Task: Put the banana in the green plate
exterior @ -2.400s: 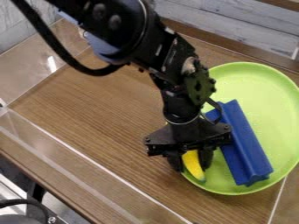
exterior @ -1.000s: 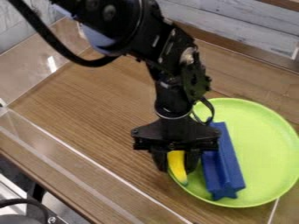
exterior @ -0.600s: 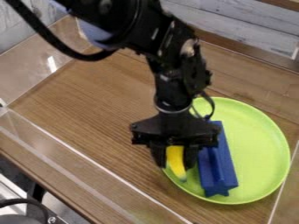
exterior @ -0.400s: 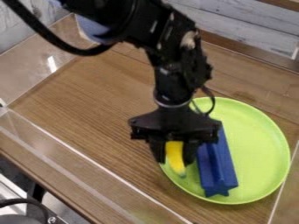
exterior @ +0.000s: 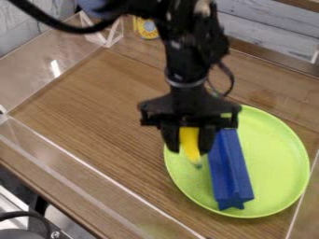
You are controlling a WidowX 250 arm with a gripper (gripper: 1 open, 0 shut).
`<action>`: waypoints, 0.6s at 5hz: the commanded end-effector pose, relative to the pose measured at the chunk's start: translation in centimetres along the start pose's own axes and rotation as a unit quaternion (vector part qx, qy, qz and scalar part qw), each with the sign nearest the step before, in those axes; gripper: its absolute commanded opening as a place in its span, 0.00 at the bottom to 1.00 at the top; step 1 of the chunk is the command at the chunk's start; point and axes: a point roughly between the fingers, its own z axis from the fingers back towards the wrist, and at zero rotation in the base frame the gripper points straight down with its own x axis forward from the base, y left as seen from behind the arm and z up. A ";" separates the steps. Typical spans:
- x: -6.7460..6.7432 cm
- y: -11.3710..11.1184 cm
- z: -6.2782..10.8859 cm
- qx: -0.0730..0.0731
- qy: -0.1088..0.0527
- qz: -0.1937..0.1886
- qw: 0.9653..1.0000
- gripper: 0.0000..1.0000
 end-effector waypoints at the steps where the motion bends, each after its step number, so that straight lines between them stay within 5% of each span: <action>1: 1.9 -0.9 3.2 -0.025 -0.035 -0.003 0.999 0.00; 2: 3.2 -1.8 4.9 -0.035 -0.043 -0.010 0.998 0.00; 3: 3.8 -2.7 4.7 -0.045 -0.047 -0.015 0.998 0.00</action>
